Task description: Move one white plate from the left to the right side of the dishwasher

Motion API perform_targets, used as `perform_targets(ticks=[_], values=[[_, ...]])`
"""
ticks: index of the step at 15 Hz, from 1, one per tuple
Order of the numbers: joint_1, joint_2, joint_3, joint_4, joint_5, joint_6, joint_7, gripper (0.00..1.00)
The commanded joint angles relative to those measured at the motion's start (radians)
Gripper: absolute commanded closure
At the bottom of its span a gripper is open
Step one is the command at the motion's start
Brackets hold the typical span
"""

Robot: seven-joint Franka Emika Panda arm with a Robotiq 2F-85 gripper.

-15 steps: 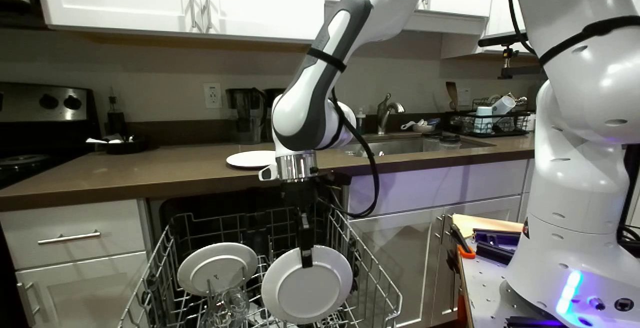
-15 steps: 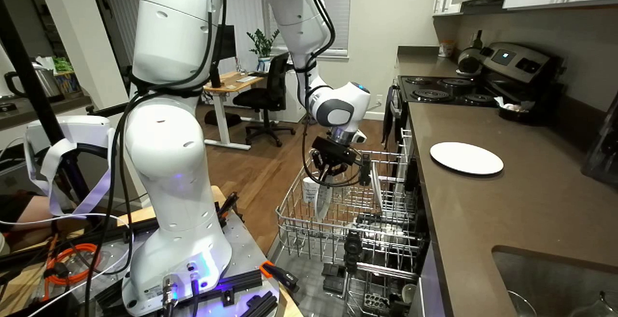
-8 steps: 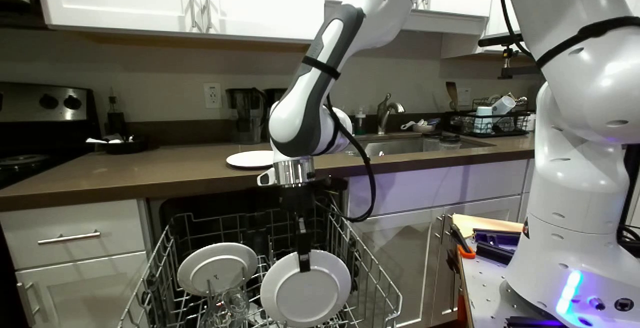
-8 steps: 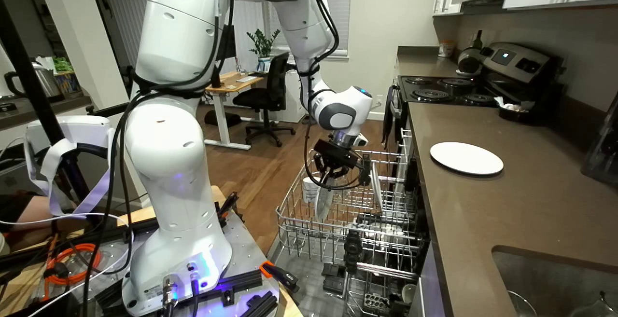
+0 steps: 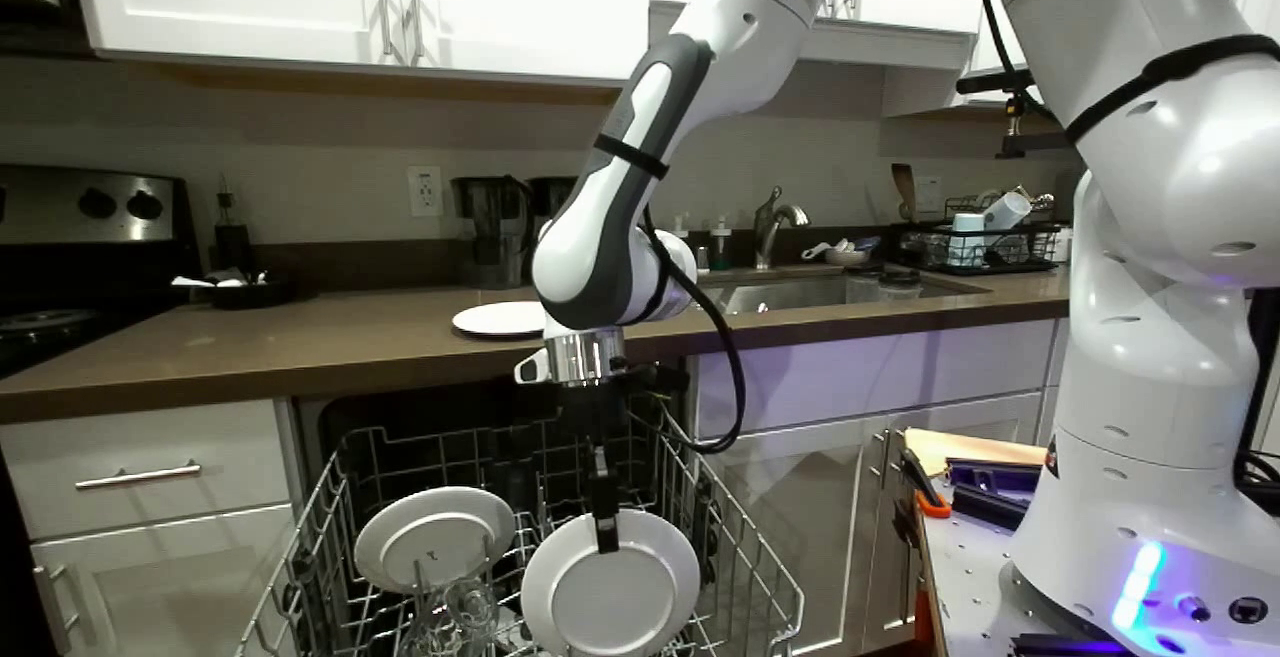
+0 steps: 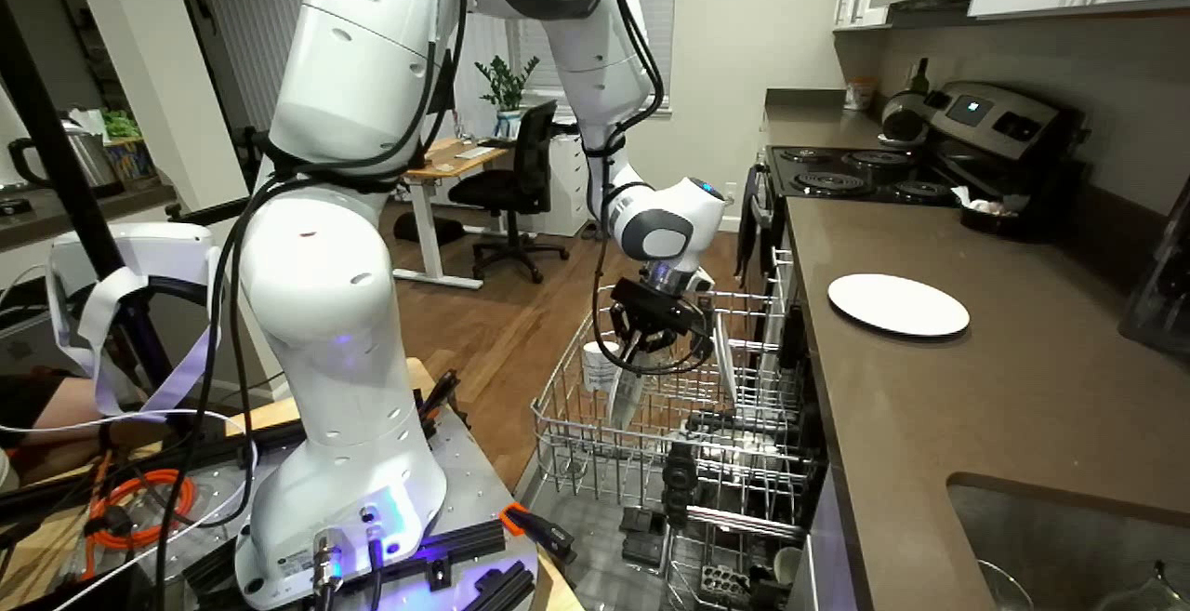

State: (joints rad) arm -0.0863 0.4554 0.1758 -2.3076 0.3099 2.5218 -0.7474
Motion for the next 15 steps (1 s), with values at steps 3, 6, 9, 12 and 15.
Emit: perform_targets(ticks=[3,6,9,12,15], values=[[-0.008,0.078,0.019,0.049,-0.03,0.032,-0.003,0.91],[-0.007,0.085,0.016,0.052,-0.039,0.028,0.003,0.91],[-0.006,0.108,0.014,0.063,-0.053,0.025,0.01,0.91],[-0.01,0.134,0.015,0.076,-0.074,0.022,0.014,0.91],[-0.01,0.136,0.015,0.088,-0.082,0.015,0.02,0.91]])
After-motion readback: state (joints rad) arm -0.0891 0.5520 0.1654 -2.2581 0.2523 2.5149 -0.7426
